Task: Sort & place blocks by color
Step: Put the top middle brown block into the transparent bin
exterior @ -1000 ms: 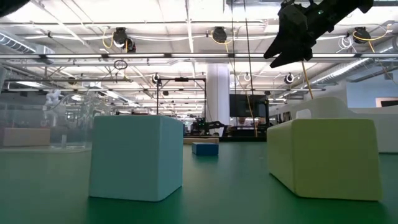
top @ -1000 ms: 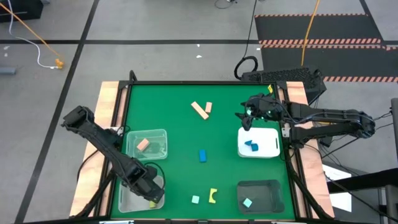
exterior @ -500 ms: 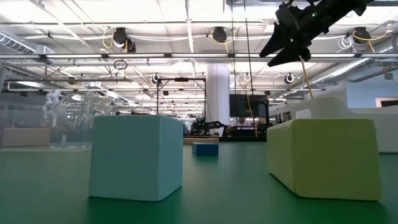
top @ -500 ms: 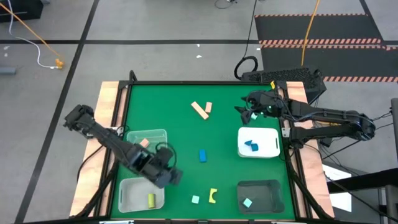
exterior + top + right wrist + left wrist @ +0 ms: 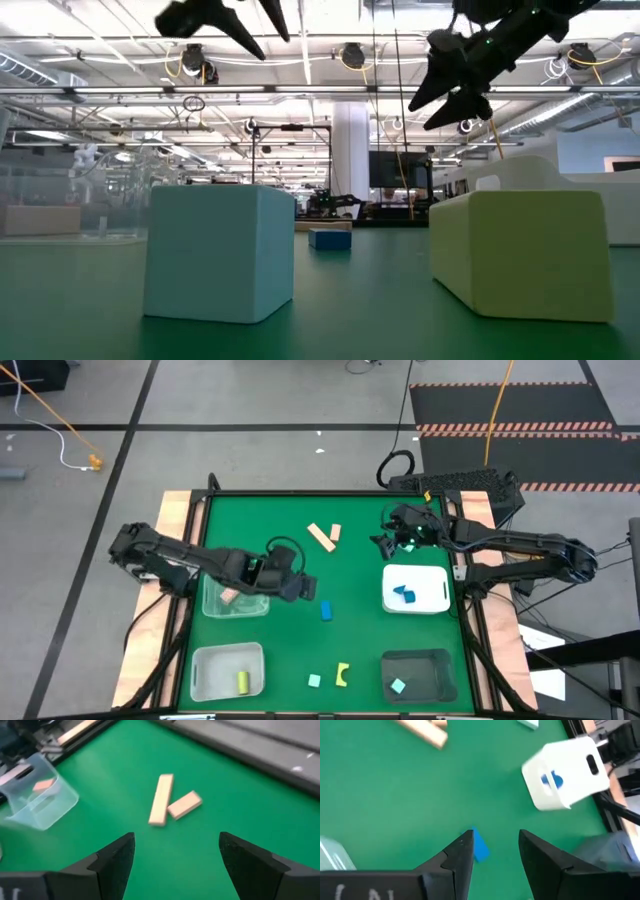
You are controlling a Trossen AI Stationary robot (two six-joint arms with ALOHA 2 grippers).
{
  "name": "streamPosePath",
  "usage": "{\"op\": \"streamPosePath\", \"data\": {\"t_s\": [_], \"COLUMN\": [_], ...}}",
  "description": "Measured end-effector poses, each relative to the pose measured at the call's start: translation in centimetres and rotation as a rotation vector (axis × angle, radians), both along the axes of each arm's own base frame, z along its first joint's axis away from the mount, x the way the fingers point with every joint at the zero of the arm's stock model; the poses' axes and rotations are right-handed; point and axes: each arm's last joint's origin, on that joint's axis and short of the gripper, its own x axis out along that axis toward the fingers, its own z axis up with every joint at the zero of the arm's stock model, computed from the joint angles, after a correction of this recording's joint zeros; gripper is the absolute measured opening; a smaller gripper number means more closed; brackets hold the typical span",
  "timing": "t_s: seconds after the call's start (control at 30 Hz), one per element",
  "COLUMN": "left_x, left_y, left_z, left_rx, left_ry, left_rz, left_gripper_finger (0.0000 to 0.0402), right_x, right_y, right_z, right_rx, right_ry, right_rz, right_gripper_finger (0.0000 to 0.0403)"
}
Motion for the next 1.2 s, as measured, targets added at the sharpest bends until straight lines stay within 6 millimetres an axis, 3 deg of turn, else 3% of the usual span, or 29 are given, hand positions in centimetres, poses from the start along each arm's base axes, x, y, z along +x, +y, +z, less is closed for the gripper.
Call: {"op": "streamPosePath", "data": {"t_s": [0.2, 0.57, 0.83, 1.2], "left_x": [0.5, 1.6, 1.8, 0.2], "left_y": [3.0, 8.3, 11.1, 12.2], "left_z": [0.0, 0.3, -0.8, -0.9], "left_rx": [0.183, 0.600, 0.684, 0.619], "left_ry": [0.094, 0.273, 0.402, 0.518], "left_rz": [-0.150, -0.608, -0.839, -0.856], "left_gripper_finger": [0.0157, 0.0157, 0.0157, 0.0157], "right_x": [0.7, 1.2, 2.0, 4.4], "right_y": [-0.1, -0.3, -0.1, 0.1], "right_z": [-0.8, -0.1, 1.0, -0.4], "right_rx": [0.035, 0.069, -0.014, -0.069], "right_ry": [0.025, -0.094, -0.203, -0.199], "right_rz": [0.038, -0.014, 0.033, -0.031], "right_gripper_finger": [0.0279, 0.0279, 0.0279, 0.0279]}}
